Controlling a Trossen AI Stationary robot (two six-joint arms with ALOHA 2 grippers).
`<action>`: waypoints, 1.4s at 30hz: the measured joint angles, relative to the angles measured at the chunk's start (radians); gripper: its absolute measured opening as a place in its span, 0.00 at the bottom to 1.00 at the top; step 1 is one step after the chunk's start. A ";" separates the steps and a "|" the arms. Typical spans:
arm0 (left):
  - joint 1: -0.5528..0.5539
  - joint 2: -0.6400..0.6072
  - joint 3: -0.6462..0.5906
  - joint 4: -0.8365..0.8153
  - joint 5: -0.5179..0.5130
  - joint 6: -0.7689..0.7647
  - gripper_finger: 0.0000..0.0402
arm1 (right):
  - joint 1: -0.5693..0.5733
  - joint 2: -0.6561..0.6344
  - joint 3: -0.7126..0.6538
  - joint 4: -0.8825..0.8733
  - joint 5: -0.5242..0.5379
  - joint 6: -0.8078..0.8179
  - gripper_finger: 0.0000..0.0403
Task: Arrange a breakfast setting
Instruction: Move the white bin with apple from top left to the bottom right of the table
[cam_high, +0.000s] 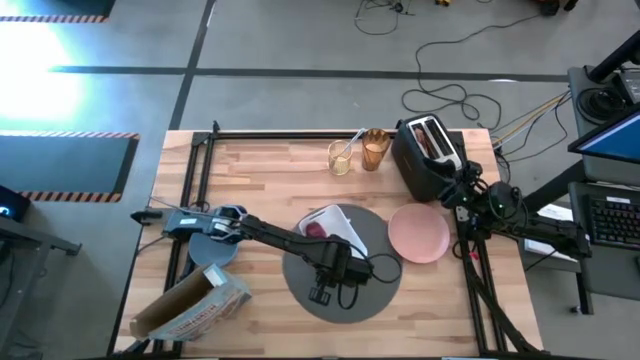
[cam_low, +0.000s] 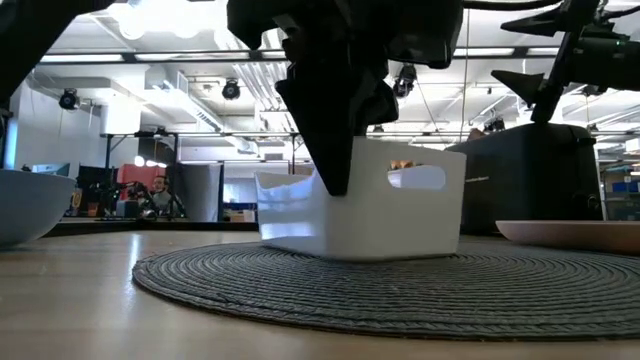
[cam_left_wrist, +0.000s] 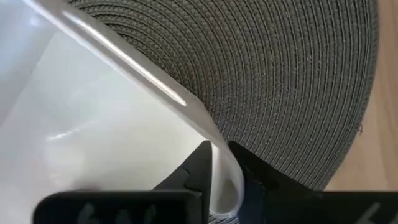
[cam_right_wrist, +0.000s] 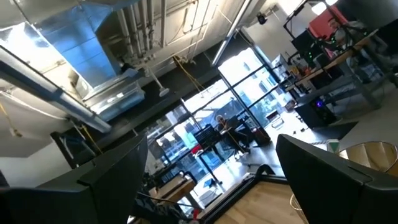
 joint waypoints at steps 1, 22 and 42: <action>0.000 0.000 0.000 0.002 -0.001 0.012 0.11 | -0.001 0.000 0.000 -0.001 -0.006 0.001 0.86; -0.003 -0.017 0.097 -0.202 -0.170 0.037 0.27 | 0.000 0.064 0.330 -0.744 0.019 0.092 0.86; -0.057 -0.229 0.134 -0.292 -0.372 -0.350 0.25 | 0.000 0.365 0.443 -0.755 -0.420 0.226 0.86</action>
